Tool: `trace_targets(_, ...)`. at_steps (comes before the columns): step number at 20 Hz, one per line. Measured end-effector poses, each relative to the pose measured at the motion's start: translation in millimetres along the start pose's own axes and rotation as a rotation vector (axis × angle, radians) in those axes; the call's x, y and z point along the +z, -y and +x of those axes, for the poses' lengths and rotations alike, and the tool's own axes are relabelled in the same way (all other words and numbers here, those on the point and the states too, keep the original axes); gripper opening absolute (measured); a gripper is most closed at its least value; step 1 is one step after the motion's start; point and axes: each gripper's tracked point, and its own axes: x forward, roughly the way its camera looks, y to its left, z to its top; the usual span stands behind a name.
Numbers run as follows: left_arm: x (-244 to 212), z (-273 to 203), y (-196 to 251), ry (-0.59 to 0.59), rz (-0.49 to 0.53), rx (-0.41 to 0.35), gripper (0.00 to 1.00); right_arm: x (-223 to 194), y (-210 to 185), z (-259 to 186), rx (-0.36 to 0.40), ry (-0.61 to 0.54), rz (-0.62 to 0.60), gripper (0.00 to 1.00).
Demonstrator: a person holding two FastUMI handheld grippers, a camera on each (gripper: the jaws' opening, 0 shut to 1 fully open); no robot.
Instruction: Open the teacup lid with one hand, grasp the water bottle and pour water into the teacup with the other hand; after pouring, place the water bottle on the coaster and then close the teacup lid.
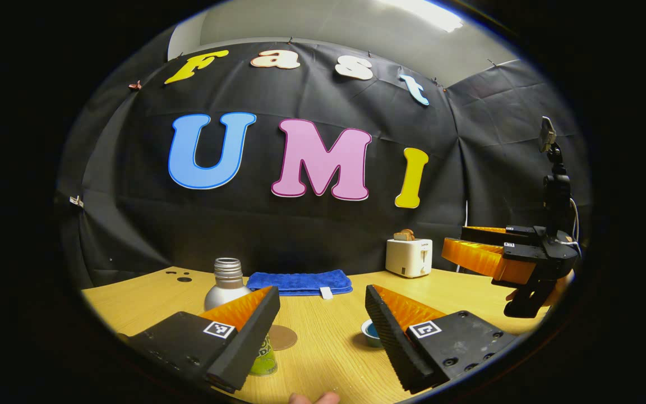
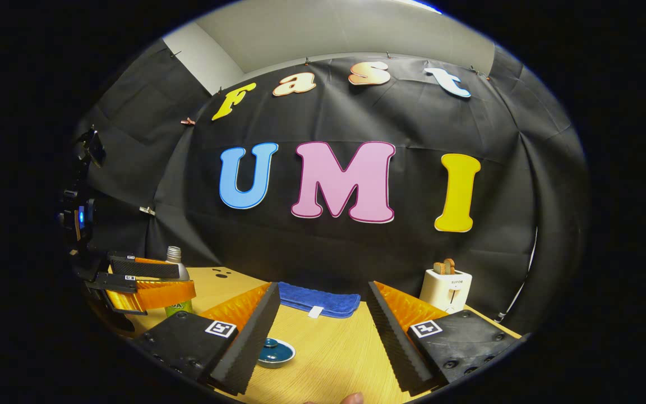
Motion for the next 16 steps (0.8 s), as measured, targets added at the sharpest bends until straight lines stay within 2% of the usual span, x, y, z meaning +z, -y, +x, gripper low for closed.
trace_targets(6,-2.4,0.1,-1.4,-0.008,-0.002,0.002,0.97,-8.2,-7.2,2.4,0.012,-0.02,0.004,0.96)
trace_targets(10,-4.2,0.6,-2.1,-0.018,0.02,-0.002,0.97,-31.6,-8.6,8.4,0.016,-0.094,0.016,0.96)
trace_targets(12,-3.2,-1.5,-5.5,-0.028,0.04,0.001,0.97,-45.9,-18.4,8.7,0.049,-0.147,0.039,0.96)
trace_targets(16,-7.6,-9.3,-11.4,-0.046,0.068,0.002,0.97,-76.1,-50.2,18.3,0.162,-0.259,0.068,0.94)
